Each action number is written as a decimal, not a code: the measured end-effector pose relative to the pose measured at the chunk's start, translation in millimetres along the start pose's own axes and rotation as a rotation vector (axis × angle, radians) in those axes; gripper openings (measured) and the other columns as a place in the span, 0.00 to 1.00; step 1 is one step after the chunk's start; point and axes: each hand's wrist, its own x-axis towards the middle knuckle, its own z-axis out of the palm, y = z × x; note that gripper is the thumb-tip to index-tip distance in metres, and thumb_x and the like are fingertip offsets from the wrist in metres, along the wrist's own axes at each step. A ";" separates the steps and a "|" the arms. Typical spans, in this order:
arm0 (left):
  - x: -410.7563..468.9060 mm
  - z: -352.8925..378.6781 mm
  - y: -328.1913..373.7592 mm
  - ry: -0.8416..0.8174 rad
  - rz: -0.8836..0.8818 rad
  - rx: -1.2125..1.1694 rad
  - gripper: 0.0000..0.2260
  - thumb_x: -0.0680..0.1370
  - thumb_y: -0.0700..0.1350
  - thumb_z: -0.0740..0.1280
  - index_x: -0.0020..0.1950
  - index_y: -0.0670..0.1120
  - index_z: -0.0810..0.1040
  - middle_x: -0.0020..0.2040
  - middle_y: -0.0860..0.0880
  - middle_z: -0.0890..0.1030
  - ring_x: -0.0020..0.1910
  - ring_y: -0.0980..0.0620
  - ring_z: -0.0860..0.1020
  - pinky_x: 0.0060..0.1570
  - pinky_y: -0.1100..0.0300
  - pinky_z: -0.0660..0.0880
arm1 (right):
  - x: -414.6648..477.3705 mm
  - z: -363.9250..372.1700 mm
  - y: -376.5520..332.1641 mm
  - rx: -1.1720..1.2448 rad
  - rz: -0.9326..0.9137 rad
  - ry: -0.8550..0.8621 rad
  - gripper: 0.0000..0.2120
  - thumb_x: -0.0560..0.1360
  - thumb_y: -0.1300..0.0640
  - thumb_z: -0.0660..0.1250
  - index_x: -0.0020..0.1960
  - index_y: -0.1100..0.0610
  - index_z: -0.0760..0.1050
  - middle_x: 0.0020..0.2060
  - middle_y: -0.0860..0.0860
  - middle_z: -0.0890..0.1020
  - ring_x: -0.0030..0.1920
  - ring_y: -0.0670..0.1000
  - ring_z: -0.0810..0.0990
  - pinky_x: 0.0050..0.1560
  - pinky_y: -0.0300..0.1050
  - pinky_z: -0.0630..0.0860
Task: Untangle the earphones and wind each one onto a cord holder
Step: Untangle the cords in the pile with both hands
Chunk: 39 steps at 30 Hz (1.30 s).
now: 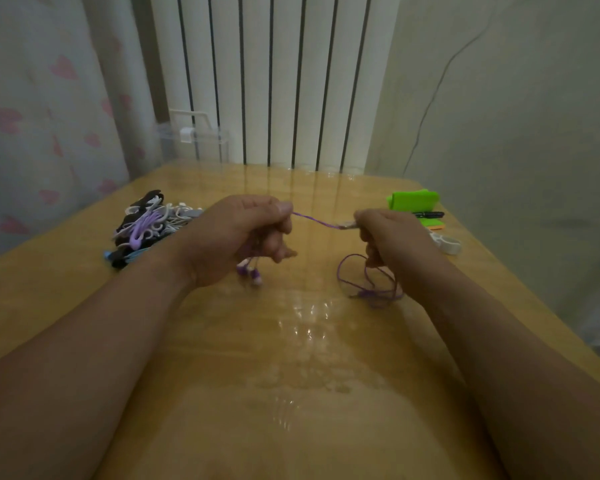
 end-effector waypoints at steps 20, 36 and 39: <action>-2.7 -1.1 2.1 -0.123 -0.094 -0.086 0.13 0.80 0.51 0.64 0.41 0.44 0.78 0.24 0.49 0.61 0.24 0.52 0.61 0.31 0.58 0.72 | 6.9 -19.3 -1.6 -0.008 -0.019 0.219 0.24 0.81 0.40 0.66 0.36 0.57 0.75 0.23 0.44 0.73 0.31 0.51 0.69 0.39 0.50 0.68; -3.7 14.1 -1.8 -0.083 0.003 0.542 0.14 0.85 0.50 0.64 0.49 0.47 0.86 0.31 0.49 0.75 0.30 0.54 0.73 0.35 0.58 0.75 | -41.8 20.9 -40.1 -0.295 -0.390 -0.148 0.19 0.88 0.48 0.53 0.71 0.53 0.75 0.65 0.50 0.81 0.63 0.45 0.78 0.64 0.48 0.74; -3.0 16.4 -1.5 -0.079 0.060 0.519 0.15 0.85 0.52 0.63 0.51 0.44 0.85 0.31 0.50 0.75 0.31 0.54 0.72 0.34 0.60 0.74 | -39.1 17.3 -34.5 -0.149 -0.184 -0.390 0.17 0.87 0.45 0.55 0.68 0.51 0.75 0.53 0.49 0.85 0.49 0.45 0.84 0.54 0.48 0.80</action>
